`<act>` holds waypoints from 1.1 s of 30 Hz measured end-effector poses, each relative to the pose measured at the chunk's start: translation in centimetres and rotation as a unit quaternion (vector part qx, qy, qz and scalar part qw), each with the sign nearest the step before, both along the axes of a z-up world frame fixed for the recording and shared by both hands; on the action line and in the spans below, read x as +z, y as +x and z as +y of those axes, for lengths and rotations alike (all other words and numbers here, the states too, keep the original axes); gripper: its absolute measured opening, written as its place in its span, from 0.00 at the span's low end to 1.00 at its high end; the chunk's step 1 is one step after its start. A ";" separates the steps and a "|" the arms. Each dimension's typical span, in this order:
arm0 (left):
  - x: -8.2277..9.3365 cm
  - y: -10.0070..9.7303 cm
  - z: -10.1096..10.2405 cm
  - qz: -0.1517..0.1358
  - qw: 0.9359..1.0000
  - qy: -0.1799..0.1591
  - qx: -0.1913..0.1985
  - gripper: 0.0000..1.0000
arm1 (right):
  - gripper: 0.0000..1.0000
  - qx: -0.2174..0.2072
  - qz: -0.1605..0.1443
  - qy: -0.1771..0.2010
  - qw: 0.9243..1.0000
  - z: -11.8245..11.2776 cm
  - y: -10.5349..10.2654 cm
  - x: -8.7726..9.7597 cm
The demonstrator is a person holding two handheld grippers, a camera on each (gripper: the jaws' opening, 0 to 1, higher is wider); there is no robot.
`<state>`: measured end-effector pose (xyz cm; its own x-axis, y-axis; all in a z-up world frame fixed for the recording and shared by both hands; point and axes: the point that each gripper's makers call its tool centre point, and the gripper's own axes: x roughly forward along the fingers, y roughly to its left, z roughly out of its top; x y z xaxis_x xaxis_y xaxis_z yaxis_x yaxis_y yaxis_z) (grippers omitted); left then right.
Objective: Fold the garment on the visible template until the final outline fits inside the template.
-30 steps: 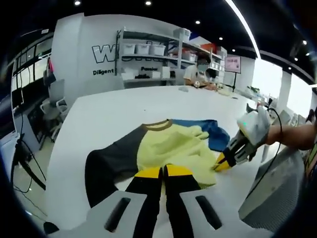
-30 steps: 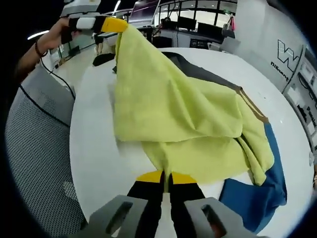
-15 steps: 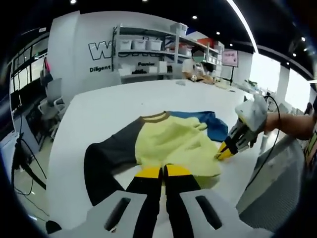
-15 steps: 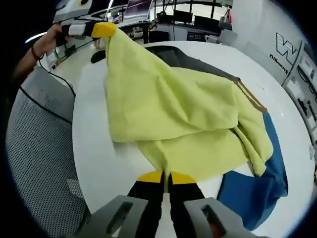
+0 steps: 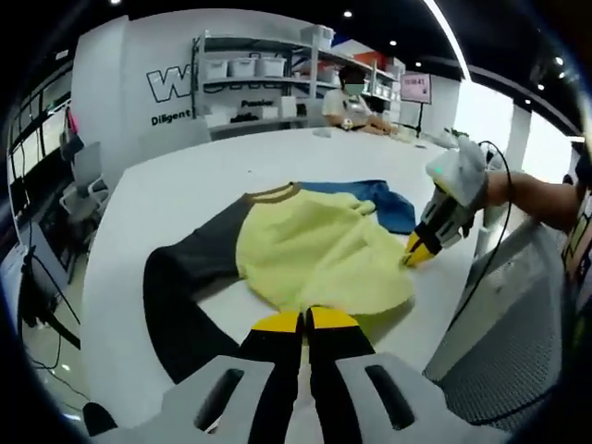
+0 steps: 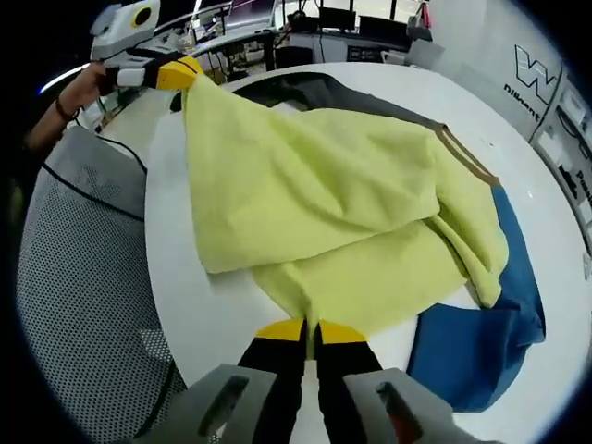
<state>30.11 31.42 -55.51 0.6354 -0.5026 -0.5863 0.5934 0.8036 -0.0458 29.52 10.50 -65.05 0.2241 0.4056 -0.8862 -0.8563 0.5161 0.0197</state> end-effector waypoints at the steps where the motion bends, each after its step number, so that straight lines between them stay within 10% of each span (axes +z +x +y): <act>1: -0.1 -0.1 -0.1 0.000 1.000 0.003 -0.003 0.00 | 0.00 -0.004 0.003 0.000 1.000 -0.2 -0.1 0.0; 33: -5.0 -5.0 -0.6 0.098 0.985 0.086 -0.111 0.00 | 0.00 0.000 0.083 -0.066 0.994 -5.8 -5.5 -0.1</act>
